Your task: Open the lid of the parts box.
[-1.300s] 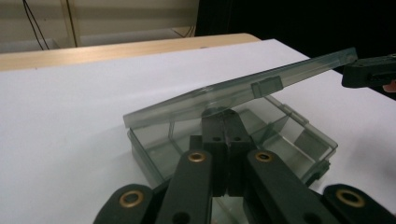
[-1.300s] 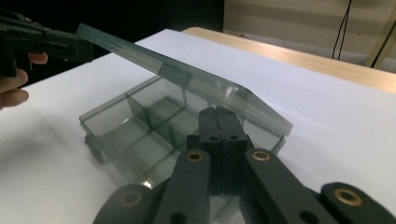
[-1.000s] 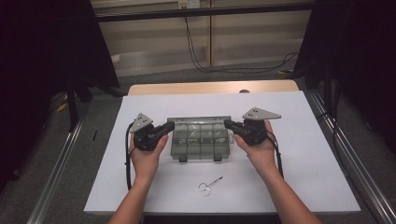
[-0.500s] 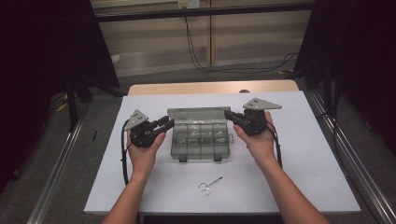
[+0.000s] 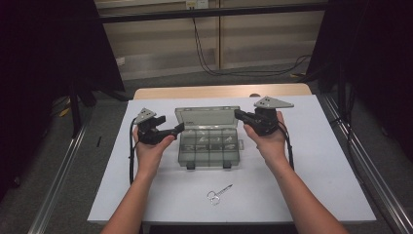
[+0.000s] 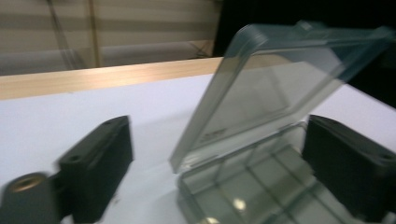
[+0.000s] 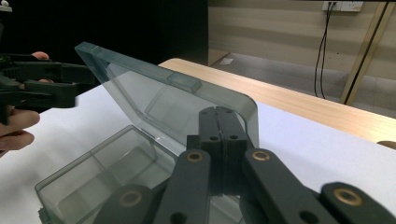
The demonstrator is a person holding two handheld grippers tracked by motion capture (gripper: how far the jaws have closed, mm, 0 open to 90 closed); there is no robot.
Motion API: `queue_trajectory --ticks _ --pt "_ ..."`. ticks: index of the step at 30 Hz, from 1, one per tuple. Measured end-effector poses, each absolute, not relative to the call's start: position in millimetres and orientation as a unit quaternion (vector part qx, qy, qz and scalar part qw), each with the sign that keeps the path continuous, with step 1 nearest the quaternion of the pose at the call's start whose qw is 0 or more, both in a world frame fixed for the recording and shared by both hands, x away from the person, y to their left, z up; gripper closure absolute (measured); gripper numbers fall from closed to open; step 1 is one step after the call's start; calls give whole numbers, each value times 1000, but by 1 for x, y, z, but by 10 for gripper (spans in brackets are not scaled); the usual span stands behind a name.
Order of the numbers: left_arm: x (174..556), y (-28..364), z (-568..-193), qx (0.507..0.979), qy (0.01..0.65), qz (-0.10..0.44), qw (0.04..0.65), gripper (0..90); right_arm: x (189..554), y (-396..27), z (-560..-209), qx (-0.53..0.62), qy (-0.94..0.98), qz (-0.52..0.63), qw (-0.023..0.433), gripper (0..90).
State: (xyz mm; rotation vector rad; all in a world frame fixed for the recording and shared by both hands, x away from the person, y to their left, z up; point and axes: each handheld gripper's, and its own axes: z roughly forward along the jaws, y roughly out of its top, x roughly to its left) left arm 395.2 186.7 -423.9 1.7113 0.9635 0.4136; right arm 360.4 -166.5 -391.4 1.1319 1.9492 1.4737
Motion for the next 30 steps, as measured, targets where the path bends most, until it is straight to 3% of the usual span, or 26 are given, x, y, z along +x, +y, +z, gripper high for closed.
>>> queue_trajectory --ticks 6,9,10,12,15,19,21,22,24,25,28,30 --pt "409 181 -428 721 414 191 522 517 368 -166 -389 409 707 531 226 900" --pt "410 180 -428 723 408 193 523 597 370 -166 -389 411 706 530 228 900" --pt "411 177 -427 725 407 191 521 671 372 -167 -389 411 706 530 228 900" --pt "413 175 -427 728 407 193 518 735 373 -167 -390 412 706 530 228 900" --pt "414 175 -426 731 414 188 509 801 374 -169 -390 411 706 531 224 900" --pt "415 174 -425 731 419 187 505 824 372 -172 -389 400 711 546 192 898" --pt "417 174 -425 729 420 187 507 825 369 -173 -387 381 720 549 185 849" --pt "417 174 -425 731 419 187 506 825 367 -174 -385 375 722 552 182 810" --pt "417 174 -425 729 423 186 505 825 363 -178 -383 361 715 565 197 502" --pt "417 174 -425 729 423 186 505 825 363 -178 -383 361 715 565 197 502" --pt "418 174 -425 728 422 185 507 825 366 -181 -383 412 688 554 225 0" --pt "418 174 -425 728 423 184 507 825 367 -183 -385 417 685 552 226 0"
